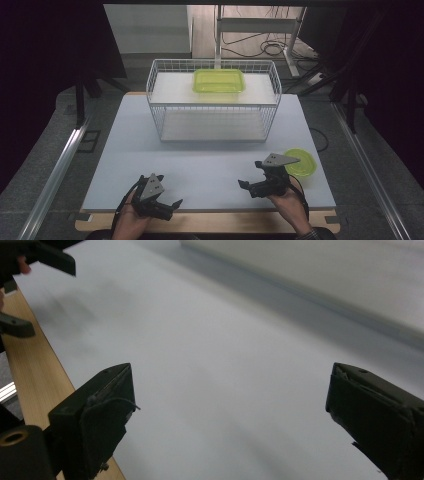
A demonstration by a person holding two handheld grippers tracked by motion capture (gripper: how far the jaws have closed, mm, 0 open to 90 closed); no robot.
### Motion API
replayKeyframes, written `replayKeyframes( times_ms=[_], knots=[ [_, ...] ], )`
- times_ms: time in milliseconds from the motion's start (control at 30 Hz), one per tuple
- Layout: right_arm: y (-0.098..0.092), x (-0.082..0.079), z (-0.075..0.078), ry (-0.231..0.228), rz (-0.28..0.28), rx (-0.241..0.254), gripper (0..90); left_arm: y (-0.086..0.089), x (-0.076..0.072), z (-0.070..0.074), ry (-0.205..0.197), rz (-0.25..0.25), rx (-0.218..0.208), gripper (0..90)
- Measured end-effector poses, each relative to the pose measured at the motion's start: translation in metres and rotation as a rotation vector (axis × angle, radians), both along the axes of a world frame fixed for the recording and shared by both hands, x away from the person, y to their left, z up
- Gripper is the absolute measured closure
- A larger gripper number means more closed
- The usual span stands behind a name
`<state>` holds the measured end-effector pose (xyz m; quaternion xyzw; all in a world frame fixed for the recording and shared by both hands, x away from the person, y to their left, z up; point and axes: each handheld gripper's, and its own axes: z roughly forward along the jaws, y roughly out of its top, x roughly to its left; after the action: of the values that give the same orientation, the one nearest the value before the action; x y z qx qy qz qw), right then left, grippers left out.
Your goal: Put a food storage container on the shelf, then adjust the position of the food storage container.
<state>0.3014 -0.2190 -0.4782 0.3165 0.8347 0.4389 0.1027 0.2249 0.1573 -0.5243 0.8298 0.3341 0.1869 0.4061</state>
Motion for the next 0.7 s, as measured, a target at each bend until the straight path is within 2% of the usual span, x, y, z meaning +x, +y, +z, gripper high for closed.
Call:
replayKeyframes(
  times_ms=[133,400,467,533,700],
  knots=[
    [0.000,-0.001,-0.009,0.022,-0.007,-0.025,5.7,0.000,0.000,0.000,0.001,-0.001,-0.001,1.0],
    [-0.003,0.002,-0.006,0.033,-0.050,-0.020,3.2,0.000,0.001,-0.001,0.010,-0.004,0.001,0.9],
    [-0.005,0.002,-0.003,0.036,-0.080,-0.041,9.8,0.000,0.001,-0.001,0.010,-0.005,0.001,0.9],
    [-0.010,0.002,0.003,0.018,-0.107,-0.047,18.8,0.000,0.001,-0.001,0.011,-0.005,0.002,0.9],
    [-0.032,0.006,0.019,-0.022,-0.179,-0.056,46.4,-0.001,0.001,-0.002,0.013,-0.006,0.004,0.9]
  ],
)
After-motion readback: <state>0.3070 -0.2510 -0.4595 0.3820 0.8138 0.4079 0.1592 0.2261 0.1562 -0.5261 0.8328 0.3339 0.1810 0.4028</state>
